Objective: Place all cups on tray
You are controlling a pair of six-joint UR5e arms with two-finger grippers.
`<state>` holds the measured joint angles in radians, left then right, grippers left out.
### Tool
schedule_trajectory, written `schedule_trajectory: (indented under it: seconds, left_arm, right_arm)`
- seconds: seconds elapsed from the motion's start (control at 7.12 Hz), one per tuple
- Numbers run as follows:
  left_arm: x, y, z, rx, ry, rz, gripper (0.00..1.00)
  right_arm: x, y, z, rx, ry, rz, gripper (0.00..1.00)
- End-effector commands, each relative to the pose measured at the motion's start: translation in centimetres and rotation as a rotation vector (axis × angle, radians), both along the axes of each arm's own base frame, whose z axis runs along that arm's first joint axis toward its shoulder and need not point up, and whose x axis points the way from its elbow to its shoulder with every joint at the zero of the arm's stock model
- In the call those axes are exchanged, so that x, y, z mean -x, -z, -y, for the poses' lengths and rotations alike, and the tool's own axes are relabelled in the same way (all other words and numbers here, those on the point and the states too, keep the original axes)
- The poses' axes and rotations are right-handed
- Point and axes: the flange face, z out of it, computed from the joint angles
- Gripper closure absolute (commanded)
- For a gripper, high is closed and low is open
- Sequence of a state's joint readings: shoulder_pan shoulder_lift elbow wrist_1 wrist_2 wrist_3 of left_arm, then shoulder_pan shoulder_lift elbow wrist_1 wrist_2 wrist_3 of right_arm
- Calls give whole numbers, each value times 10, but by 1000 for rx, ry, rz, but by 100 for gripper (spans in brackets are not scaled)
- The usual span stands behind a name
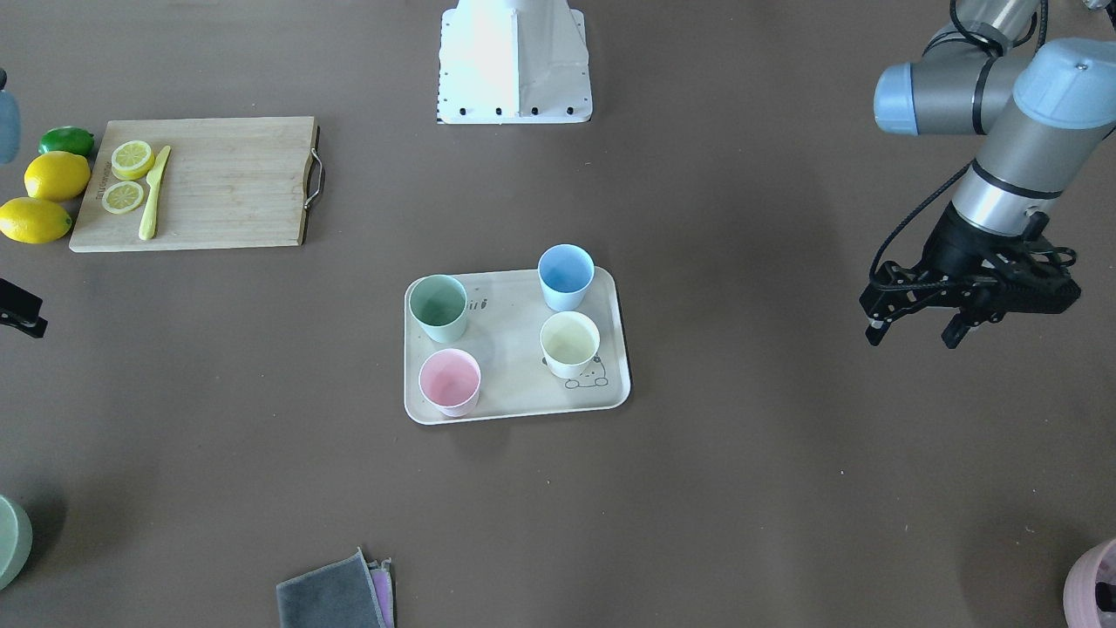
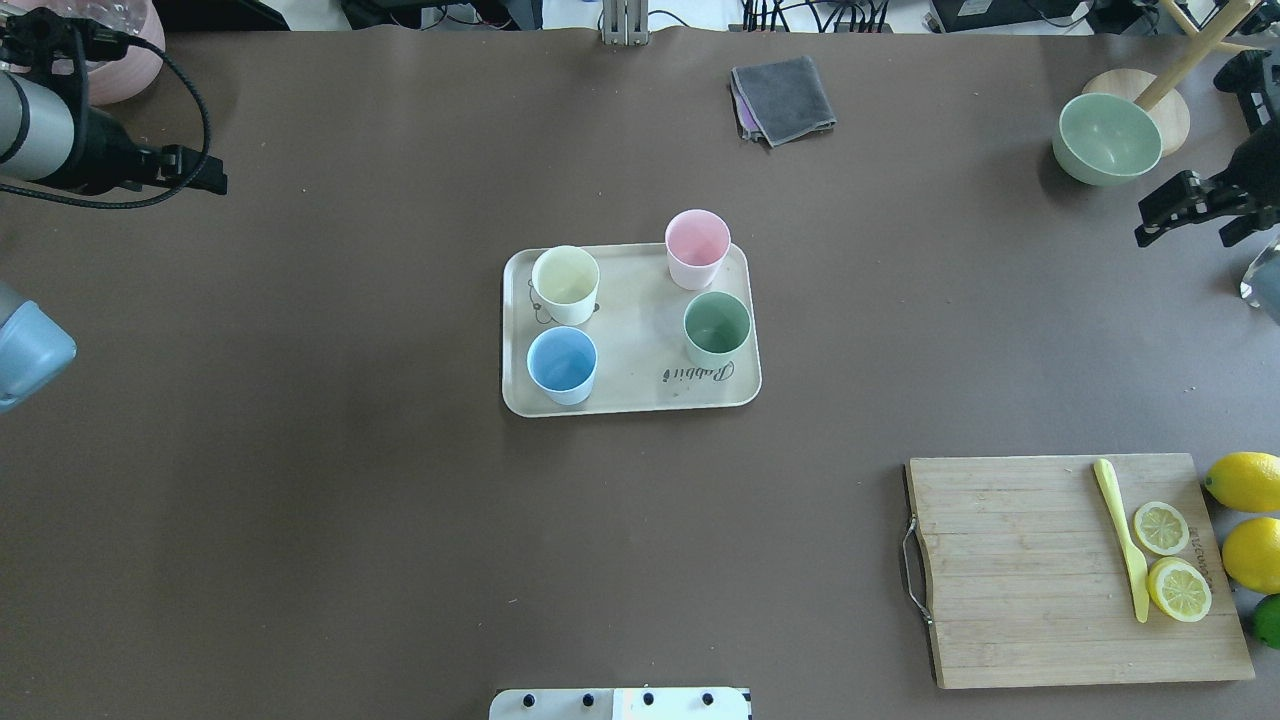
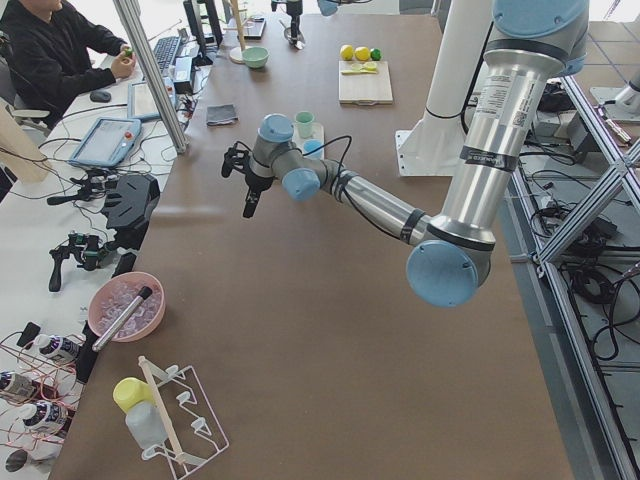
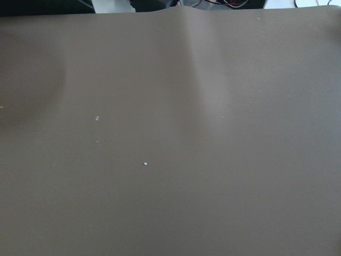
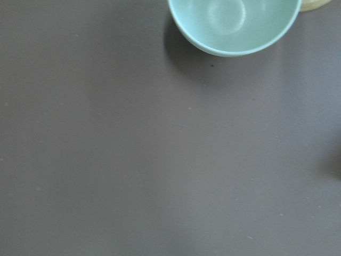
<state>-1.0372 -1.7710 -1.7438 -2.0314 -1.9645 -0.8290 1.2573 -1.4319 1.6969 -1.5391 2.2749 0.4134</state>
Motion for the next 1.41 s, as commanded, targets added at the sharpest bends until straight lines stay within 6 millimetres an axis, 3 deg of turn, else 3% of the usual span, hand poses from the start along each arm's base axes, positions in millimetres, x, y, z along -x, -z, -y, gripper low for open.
schedule_trajectory:
  seconds: [0.0, 0.28, 0.42, 0.56, 0.84, 1.26]
  left_arm:
    - [43, -54, -11, 50, 36, 38, 2]
    - [115, -92, -17, -8, -53, 113, 2]
    - [154, -122, -35, -1, -76, 143, 2]
    - [201, -139, -45, -26, -90, 179, 2]
    - [287, -151, -59, -28, -135, 174, 2]
    - [290, -165, -69, 39, -147, 169, 2]
  right_arm:
    - [-56, -42, -21, -33, 34, -24, 0]
    - [-90, -81, -48, -38, 68, -39, 0]
    - [-112, -92, -59, -46, 64, -37, 0]
    - [-124, -99, -67, -51, 69, -20, 0]
    - [-132, -106, -75, -43, 61, -15, 0]
    - [-130, -102, -74, -31, 50, 16, 0]
